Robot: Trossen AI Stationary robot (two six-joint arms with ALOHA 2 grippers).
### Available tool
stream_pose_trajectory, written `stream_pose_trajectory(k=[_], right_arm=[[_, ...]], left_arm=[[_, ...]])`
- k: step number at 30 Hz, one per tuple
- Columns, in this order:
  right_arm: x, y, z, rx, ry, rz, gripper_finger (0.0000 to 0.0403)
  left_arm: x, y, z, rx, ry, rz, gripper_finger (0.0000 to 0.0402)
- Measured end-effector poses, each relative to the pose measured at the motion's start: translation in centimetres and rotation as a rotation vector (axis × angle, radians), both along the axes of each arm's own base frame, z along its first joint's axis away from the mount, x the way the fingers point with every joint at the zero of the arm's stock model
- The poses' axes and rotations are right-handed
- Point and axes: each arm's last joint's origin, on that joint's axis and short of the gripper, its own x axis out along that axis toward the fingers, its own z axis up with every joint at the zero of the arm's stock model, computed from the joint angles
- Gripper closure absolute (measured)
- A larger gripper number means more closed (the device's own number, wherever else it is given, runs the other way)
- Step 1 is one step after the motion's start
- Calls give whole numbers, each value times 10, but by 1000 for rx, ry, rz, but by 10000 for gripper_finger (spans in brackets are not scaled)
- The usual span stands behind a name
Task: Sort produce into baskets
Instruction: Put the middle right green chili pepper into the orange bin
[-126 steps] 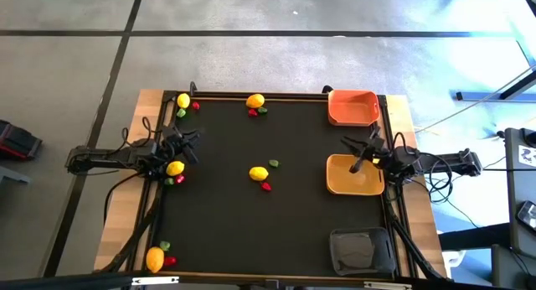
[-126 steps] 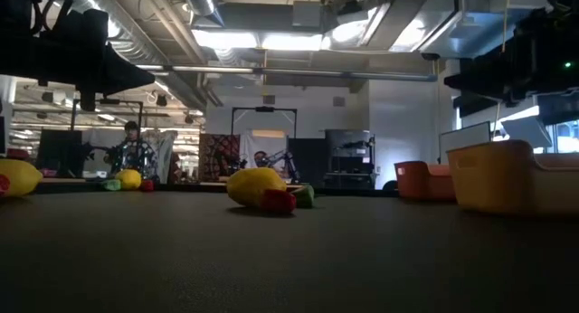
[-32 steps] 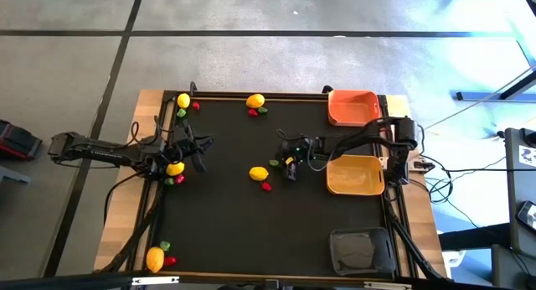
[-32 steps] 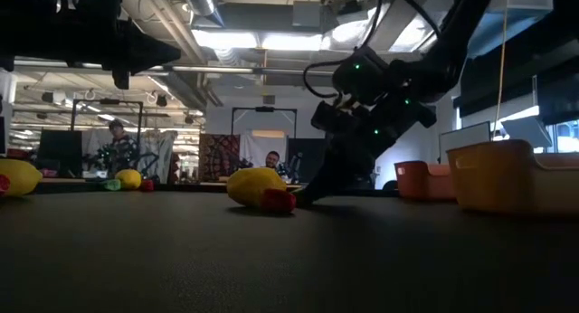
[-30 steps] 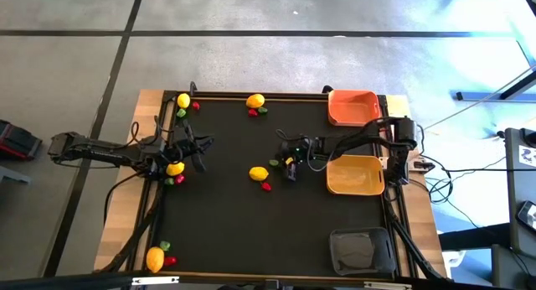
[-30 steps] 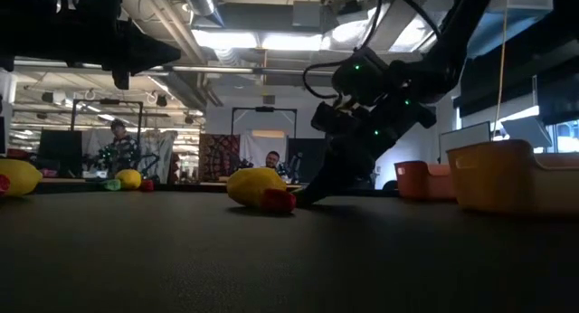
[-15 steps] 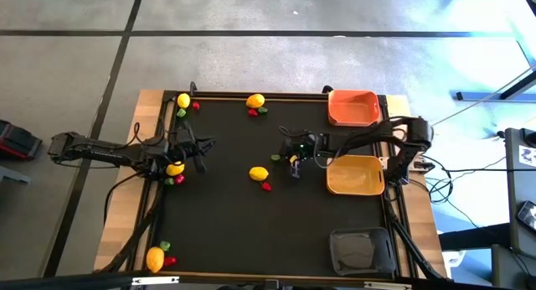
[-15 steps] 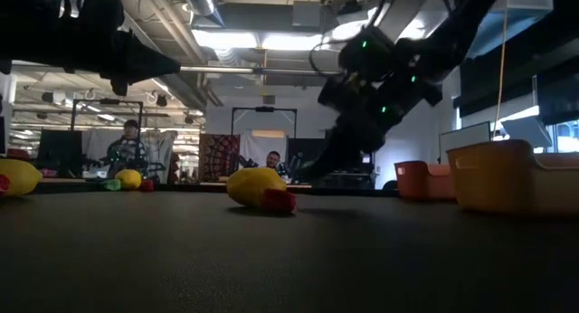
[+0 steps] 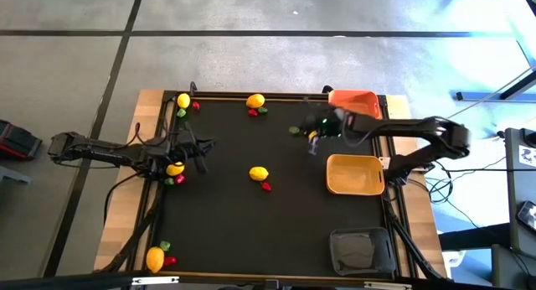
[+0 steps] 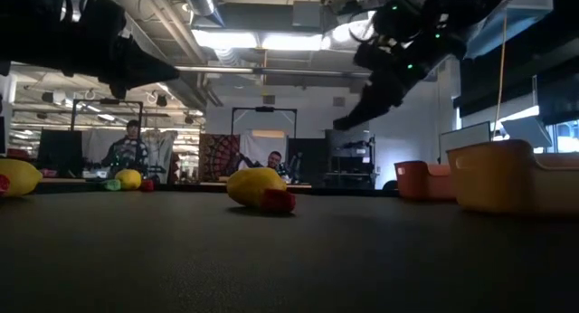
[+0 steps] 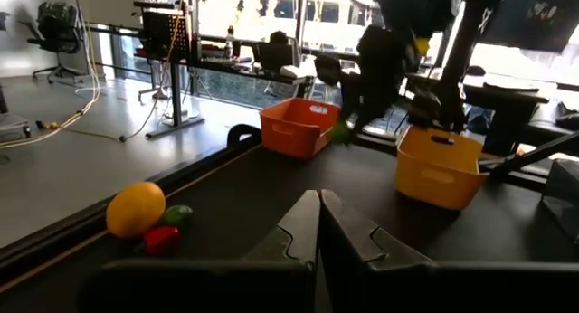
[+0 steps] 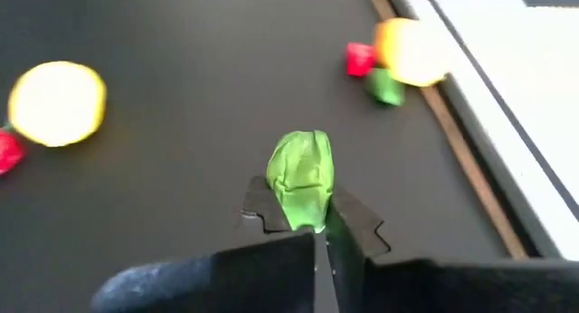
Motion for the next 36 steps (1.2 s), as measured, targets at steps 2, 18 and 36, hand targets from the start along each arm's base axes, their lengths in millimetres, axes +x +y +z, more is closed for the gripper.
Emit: stream_pose_trajectory(k=[2,18,36], right_arm=[[-14,-11,9,-1,-1,-55,401],[-104,-82,20,37,107,-475,401],[-128,-127,-24,191,226,-673,402]], left_arm=[[0,0,-2,0,18,0,396],[-3,0,1,20,5,-1,396],[-7,0,6,14,-40,0,396]])
